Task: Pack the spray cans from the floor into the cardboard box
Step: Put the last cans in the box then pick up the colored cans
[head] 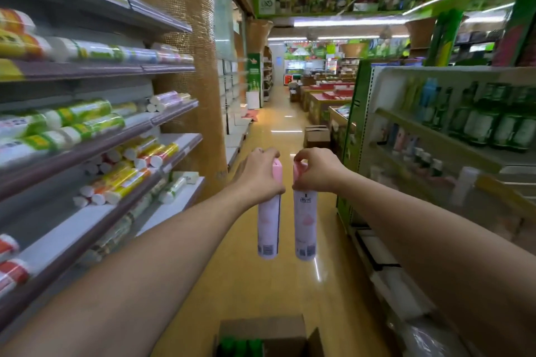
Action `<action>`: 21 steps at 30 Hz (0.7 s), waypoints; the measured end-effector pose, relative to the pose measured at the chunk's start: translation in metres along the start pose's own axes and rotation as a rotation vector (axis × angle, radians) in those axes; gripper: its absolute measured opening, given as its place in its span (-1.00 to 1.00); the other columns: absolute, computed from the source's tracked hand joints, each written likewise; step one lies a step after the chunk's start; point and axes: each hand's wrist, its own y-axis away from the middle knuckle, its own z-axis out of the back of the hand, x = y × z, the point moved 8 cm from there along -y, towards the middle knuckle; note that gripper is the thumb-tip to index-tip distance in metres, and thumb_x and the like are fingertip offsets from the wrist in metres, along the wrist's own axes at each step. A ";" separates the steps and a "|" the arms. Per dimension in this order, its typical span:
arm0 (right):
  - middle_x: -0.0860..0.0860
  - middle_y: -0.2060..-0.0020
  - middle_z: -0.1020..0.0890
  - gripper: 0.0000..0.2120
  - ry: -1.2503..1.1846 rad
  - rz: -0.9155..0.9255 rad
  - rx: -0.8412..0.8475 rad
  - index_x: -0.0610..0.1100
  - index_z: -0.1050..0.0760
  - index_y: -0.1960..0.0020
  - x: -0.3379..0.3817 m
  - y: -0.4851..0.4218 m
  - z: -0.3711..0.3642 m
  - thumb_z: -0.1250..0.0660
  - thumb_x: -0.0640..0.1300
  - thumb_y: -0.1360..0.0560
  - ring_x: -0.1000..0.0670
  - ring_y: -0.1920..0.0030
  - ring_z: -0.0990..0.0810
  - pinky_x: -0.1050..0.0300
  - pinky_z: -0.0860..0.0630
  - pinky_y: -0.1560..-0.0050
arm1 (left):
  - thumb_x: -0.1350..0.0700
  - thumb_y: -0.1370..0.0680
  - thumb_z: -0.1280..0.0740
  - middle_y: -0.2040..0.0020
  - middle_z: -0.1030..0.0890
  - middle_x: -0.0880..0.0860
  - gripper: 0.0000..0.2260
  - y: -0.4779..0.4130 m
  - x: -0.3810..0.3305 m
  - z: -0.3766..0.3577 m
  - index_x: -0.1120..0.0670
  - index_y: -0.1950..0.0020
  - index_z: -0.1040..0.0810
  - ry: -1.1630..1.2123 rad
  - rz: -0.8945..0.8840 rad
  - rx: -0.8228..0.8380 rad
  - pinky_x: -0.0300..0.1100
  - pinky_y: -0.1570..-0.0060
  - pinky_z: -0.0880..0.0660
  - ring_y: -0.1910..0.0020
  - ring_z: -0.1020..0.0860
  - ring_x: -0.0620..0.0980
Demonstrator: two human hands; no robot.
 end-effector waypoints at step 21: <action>0.00 0.20 -0.64 -0.71 0.060 0.058 0.769 -0.07 -0.64 -0.01 -0.245 -0.100 -0.354 -0.55 -0.15 -0.31 -0.02 0.12 -0.60 0.19 -0.45 0.26 | 0.09 -0.43 -0.46 -0.23 -0.50 0.13 -0.47 -0.047 0.163 -0.399 0.06 -0.39 -0.46 -0.048 0.476 0.446 -0.04 -0.02 -0.54 -0.13 -0.54 0.18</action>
